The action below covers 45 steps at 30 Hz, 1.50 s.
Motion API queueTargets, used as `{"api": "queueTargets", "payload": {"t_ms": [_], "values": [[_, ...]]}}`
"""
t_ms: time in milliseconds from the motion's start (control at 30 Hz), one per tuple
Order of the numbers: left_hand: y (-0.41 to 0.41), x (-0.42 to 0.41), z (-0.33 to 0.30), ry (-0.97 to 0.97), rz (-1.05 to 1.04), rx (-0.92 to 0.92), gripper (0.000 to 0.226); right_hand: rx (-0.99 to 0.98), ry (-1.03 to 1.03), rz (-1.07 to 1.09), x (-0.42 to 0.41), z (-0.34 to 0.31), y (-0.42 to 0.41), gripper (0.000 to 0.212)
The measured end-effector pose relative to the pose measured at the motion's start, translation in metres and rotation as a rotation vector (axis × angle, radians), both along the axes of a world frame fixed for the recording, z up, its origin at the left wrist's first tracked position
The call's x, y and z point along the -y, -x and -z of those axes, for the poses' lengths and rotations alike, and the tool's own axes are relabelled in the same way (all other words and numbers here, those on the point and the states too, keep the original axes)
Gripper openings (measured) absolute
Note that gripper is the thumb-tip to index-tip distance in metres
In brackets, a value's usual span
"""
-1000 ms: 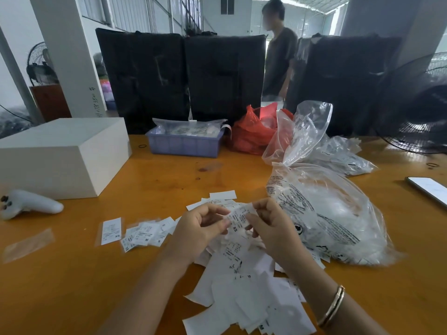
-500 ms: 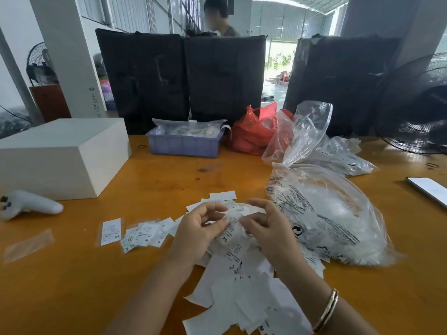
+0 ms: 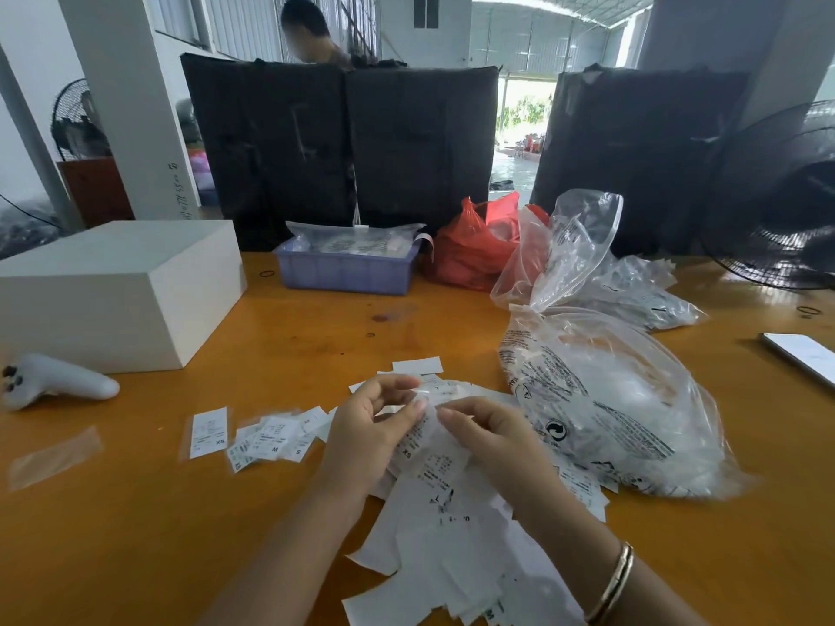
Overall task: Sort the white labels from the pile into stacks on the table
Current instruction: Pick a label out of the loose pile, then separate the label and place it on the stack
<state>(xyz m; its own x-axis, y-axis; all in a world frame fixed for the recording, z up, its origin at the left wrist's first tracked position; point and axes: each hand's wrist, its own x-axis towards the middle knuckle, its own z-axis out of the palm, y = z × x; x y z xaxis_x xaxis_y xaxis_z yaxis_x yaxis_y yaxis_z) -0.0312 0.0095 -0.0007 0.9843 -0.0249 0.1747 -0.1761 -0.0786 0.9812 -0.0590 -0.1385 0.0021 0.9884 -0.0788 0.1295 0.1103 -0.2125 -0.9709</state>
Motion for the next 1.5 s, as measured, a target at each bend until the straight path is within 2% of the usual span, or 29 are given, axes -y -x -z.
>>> {"api": "queueTargets", "payload": {"t_ms": [133, 300, 433, 500, 567, 667, 800, 933, 1033, 1100, 1167, 1233, 1300, 1400, 1500], "values": [[0.001, 0.001, 0.001, 0.006, 0.028, 0.005, 0.011, 0.029, 0.070, -0.001, -0.001, 0.000, -0.002, 0.014], [-0.001, -0.004, -0.001, -0.038, 0.115, 0.043, 0.019, 0.049, 0.001, 0.055, 0.003, 0.003, -0.004, 0.016], [-0.005, -0.016, -0.008, -0.070, 0.026, 0.119, 0.030, 0.109, -0.001, 0.074, 0.006, 0.003, -0.005, 0.017], [-0.010, -0.031, -0.012, -0.210, -0.105, 0.201, 0.034, 0.147, 0.151, 0.110, 0.011, 0.001, -0.006, 0.018], [-0.018, -0.052, -0.012, -0.459, -0.301, 0.272, 0.034, 0.175, 0.312, 0.134, 0.014, 0.000, -0.007, 0.019], [-0.029, -0.077, -0.008, -0.695, -0.486, 0.142, 0.043, 0.257, 0.379, 0.183, 0.018, -0.002, -0.006, 0.019], [-0.033, -0.087, 0.002, -0.968, -0.503, -0.013, 0.050, 0.329, 0.381, 0.237, 0.021, -0.006, -0.005, 0.023], [-0.035, -0.089, 0.009, -1.069, -0.561, -0.013, 0.052, 0.349, 0.401, 0.243, 0.022, -0.008, -0.005, 0.023], [-0.035, -0.088, 0.010, -1.135, -0.588, -0.021, 0.047, 0.441, 0.440, 0.270, 0.021, -0.011, -0.003, 0.019], [-0.035, -0.085, 0.011, -1.160, -0.574, 0.060, 0.044, 0.585, 0.490, 0.349, 0.026, -0.016, -0.002, 0.012], [-0.034, -0.077, 0.010, -1.097, -0.529, 0.225, 0.037, 0.682, 0.600, 0.490, 0.043, -0.021, -0.003, 0.010], [-0.029, -0.061, 0.004, -0.997, -0.404, 0.388, 0.030, 0.617, 0.720, 0.644, 0.068, -0.023, -0.005, 0.014], [-0.020, -0.042, 0.001, -0.945, -0.212, 0.524, 0.024, 0.367, 0.806, 0.712, 0.091, -0.021, -0.006, 0.020], [-0.008, -0.021, 0.006, -0.896, 0.016, 0.555, 0.019, -0.057, 0.935, 0.618, 0.107, -0.014, -0.007, 0.024], [-0.005, -0.010, 0.014, -0.887, 0.075, 0.554, 0.019, -0.177, 1.056, 0.534, 0.106, -0.010, -0.010, 0.024]]}}
